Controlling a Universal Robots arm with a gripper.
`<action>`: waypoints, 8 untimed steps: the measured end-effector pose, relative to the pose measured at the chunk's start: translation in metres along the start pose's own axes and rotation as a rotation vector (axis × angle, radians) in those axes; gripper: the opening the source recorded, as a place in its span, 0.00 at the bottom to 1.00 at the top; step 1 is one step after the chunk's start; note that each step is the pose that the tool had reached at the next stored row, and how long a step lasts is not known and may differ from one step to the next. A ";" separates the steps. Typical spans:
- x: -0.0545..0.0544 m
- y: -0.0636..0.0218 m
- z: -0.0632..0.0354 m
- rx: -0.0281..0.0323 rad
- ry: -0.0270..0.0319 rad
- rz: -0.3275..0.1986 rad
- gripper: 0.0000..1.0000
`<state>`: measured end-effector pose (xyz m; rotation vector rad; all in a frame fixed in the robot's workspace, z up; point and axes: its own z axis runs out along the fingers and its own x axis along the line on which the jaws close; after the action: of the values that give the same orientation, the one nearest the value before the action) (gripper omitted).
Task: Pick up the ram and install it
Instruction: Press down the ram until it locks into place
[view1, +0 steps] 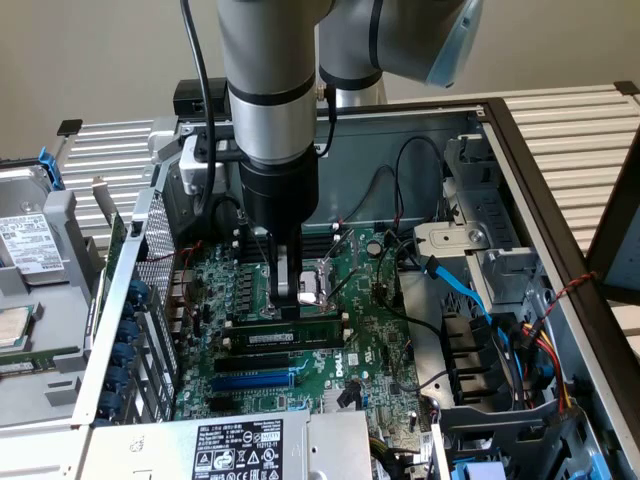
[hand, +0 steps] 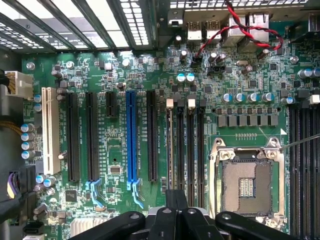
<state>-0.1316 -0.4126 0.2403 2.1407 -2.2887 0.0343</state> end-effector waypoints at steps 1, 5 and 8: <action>0.000 0.0000 0.0002 0.0001 -0.0001 0.000 0.11; 0.000 0.0001 0.0012 0.0000 0.0001 0.000 0.11; 0.000 0.0000 0.0026 0.0001 -0.0002 0.000 0.11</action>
<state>-0.1316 -0.4131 0.2376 2.1408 -2.2889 0.0343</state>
